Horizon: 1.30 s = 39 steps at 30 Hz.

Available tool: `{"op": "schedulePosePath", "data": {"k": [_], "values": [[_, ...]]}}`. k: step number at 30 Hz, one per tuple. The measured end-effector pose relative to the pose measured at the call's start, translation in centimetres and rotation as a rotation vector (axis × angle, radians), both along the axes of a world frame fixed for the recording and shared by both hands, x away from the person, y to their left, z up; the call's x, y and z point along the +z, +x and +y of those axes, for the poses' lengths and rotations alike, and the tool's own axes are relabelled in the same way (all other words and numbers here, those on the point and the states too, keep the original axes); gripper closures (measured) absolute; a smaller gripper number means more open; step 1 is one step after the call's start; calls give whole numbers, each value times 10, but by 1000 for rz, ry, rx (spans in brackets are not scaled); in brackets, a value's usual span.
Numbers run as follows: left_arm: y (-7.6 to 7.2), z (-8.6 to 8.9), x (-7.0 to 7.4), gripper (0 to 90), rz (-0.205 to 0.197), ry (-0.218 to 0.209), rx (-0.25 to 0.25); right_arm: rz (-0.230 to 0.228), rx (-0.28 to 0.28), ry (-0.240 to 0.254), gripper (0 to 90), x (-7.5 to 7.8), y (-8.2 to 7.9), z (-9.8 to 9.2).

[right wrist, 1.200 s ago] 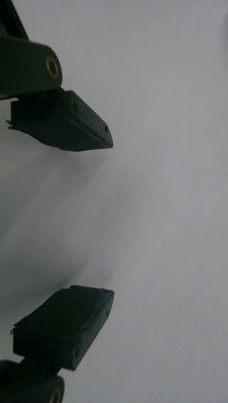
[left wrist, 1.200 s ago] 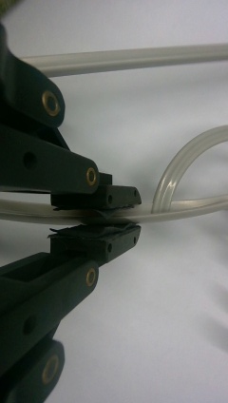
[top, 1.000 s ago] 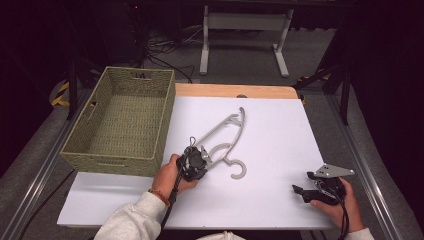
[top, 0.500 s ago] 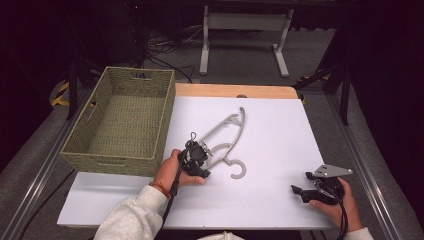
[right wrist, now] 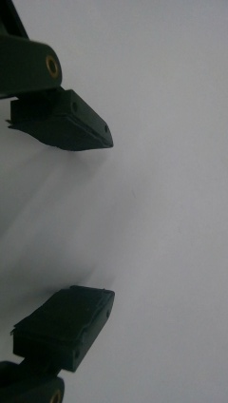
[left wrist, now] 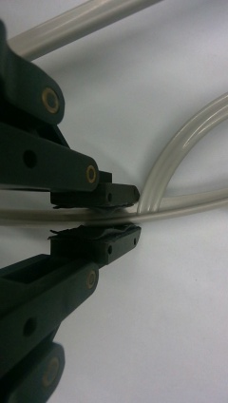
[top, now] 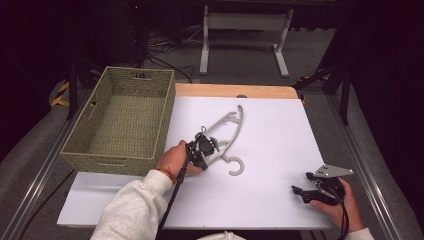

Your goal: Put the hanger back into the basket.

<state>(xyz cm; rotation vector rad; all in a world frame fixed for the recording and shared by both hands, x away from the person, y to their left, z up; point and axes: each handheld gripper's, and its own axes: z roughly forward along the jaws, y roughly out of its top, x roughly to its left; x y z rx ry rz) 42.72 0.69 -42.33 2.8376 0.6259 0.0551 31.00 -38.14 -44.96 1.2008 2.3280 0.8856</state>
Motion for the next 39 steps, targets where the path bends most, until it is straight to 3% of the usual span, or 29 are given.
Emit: {"op": "schedulePosePath", "data": {"k": [5,8,12,13,15,18,21,25,27,30,35,38,39], "values": [[-9,6,0,808,-67,-52,5,0,-3,-1,239,0,0,0],[-13,9,8,808,-124,-92,3,-1,-5,1,239,0,0,0],[-20,11,28,812,-185,-170,3,0,-7,1,239,1,1,0],[-20,12,32,813,-190,-168,-2,-2,-10,1,239,1,0,0],[-22,13,42,815,-213,-214,12,-5,-11,3,240,1,0,-1],[-24,13,58,819,-253,-243,10,-7,-13,6,239,2,0,-2],[-29,9,71,820,-262,-305,-12,-8,-17,10,239,3,0,-3],[-31,-1,68,821,-250,-298,-40,-8,-14,7,239,3,0,-2],[-33,-6,68,821,-223,-332,-45,-10,-13,8,239,3,0,-2],[-40,-18,76,821,-244,-363,-79,-10,-17,11,239,3,0,-4],[-52,-35,104,821,-302,-387,-126,-12,-17,17,239,4,-1,-3],[-52,-34,121,821,-333,-386,-131,-16,-16,20,239,4,-1,-4],[-50,-30,132,821,-360,-378,-115,-16,-15,20,239,4,-1,-5]]}}
